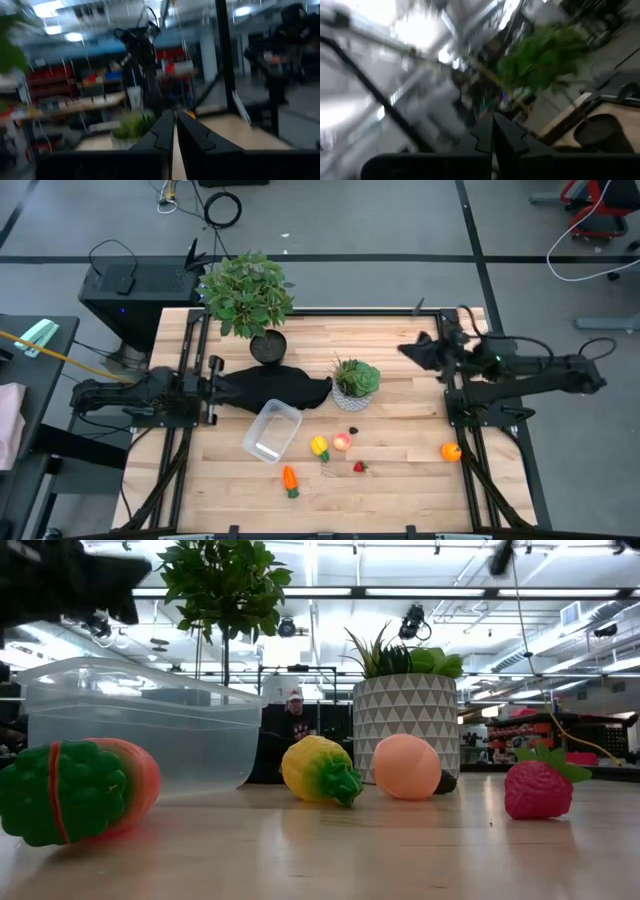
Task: Pick and placing Produce into tupperware
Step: Put the orange into the transparent bin
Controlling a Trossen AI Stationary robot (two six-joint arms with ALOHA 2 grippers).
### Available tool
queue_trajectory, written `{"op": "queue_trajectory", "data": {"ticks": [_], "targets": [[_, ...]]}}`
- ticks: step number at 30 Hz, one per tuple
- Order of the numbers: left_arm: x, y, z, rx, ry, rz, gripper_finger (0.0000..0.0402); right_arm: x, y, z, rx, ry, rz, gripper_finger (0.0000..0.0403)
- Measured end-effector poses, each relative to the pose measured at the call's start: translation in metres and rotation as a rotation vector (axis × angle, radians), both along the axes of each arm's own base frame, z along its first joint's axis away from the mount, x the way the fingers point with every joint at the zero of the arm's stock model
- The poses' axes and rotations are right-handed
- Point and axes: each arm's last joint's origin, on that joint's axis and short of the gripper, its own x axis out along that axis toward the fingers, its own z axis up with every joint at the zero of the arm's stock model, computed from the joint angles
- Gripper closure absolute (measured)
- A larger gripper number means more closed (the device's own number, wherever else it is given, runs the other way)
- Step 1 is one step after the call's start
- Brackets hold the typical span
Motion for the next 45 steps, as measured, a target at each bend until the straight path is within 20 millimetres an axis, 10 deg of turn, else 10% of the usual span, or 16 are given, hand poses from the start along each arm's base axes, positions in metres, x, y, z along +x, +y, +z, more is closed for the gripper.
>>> {"op": "queue_trajectory", "data": {"ticks": [8, 17, 21, 32, 45], "targets": [[-0.01, 0.0, 0.023, -0.06, -0.261, -0.019, 0.0372, 0.062, 0.004, 0.095, -0.144, 0.463, 0.214, 0.0385], [-0.037, 0.001, 0.06, -0.124, -0.633, -0.045, 0.0383, 0.07, 0.0, 0.164, -0.2, 0.517, 0.195, 0.0385], [-0.045, 0.0, 0.099, -0.119, -0.548, -0.111, 0.0378, 0.064, -0.005, 0.163, -0.163, 0.575, 0.139, 0.0385], [0.009, -0.008, 0.201, -0.055, 0.129, -0.303, 0.0383, 0.052, -0.001, 0.144, -0.096, 0.796, 0.164, 0.0385], [0.057, -0.021, 0.265, 0.099, 0.28, -0.345, 0.0354, 0.041, 0.065, 0.097, 0.0, 1.048, 0.399, 0.0385]]}}
